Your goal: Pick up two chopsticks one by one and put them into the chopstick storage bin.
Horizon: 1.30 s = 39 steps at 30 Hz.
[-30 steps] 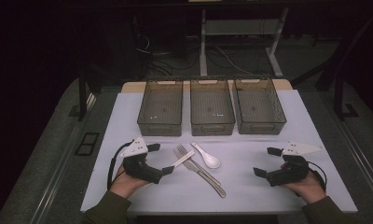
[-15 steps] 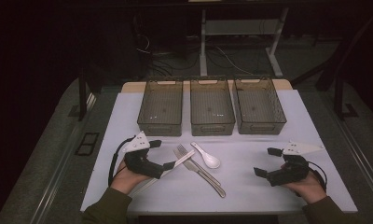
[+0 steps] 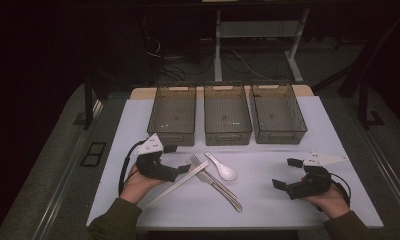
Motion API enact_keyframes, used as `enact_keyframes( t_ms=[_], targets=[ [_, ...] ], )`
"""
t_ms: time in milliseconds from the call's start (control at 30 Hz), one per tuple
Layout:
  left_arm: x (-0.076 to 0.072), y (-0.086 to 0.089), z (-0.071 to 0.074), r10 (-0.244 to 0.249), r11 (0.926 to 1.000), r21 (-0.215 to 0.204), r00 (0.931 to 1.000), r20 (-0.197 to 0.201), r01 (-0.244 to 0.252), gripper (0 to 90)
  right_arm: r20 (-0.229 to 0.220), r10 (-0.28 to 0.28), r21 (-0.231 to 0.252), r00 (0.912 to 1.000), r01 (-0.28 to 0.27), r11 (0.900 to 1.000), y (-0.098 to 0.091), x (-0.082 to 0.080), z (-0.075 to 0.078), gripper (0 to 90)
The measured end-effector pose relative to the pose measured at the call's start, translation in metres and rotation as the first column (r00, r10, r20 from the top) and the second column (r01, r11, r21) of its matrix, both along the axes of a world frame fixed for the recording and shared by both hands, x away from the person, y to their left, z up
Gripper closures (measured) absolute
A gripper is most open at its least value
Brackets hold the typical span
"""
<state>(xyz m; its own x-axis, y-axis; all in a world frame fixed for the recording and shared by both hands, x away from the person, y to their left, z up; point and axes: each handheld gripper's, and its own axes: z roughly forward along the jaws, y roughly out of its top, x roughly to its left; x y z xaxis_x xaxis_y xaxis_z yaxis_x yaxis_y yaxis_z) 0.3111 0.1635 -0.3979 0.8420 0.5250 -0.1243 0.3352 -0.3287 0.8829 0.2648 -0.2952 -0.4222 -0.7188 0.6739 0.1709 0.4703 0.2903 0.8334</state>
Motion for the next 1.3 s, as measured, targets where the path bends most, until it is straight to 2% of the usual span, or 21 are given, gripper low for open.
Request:
enact_keyframes(
  t_ms=[333,467,567,600,667,800,833,867,1067,1100,1300],
  targets=[
    [0.015,-0.011,0.004,-0.001,0.9999,0.016,1.0000,-0.002,0.001,17.5,-0.003,0.001,-0.002,1.0000,-0.001,1.0000,0.001,0.001,0.000,1.0],
    [0.015,-0.013,0.001,-0.016,0.9996,0.021,0.9998,-0.008,0.016,23.9,-0.005,0.001,-0.002,1.0000,-0.001,1.0000,0.001,0.002,-0.001,1.0],
    [0.016,-0.017,-0.003,-0.032,0.9976,0.061,0.9991,-0.026,0.033,31.0,-0.007,0.005,-0.005,1.0000,-0.005,1.0000,0.002,0.002,-0.001,1.0],
    [0.016,-0.017,-0.003,-0.032,0.9976,0.061,0.9991,-0.026,0.033,33.5,-0.007,0.005,-0.005,1.0000,-0.005,1.0000,0.002,0.002,-0.001,1.0],
    [0.016,-0.019,-0.006,-0.041,0.9933,0.106,0.9982,-0.044,0.045,38.2,-0.008,0.008,-0.008,0.9999,-0.008,0.9999,0.002,0.002,-0.001,1.0],
    [0.016,-0.021,-0.010,-0.053,0.9865,0.152,0.9967,-0.061,0.062,46.2,-0.010,0.008,-0.007,0.9999,-0.008,0.9999,0.002,0.002,-0.002,1.0],
    [0.016,-0.021,-0.010,-0.053,0.9865,0.152,0.9967,-0.061,0.062,47.9,-0.010,0.007,-0.008,0.9999,-0.007,0.9999,0.002,0.002,-0.002,1.0],
    [0.017,-0.022,-0.011,-0.049,0.9834,0.171,0.9962,-0.073,0.061,49.6,-0.010,0.007,-0.009,0.9999,-0.007,0.9999,0.002,0.002,-0.002,1.0],
    [0.018,-0.023,-0.016,-0.048,0.9784,0.195,0.9931,-0.107,0.068,57.6,-0.010,0.006,-0.014,0.9999,-0.006,0.9999,0.002,0.003,-0.002,0.9],
    [0.018,-0.024,-0.018,-0.050,0.9748,0.210,0.9914,-0.121,0.075,58.3,-0.009,0.006,-0.016,0.9999,-0.006,0.9999,0.002,0.003,-0.002,1.0],
    [0.019,-0.026,-0.020,-0.050,0.9709,0.226,0.9898,-0.133,0.079,62.9,-0.012,0.005,-0.016,0.9999,-0.006,0.9999,0.002,0.003,-0.002,1.0]
  ],
)
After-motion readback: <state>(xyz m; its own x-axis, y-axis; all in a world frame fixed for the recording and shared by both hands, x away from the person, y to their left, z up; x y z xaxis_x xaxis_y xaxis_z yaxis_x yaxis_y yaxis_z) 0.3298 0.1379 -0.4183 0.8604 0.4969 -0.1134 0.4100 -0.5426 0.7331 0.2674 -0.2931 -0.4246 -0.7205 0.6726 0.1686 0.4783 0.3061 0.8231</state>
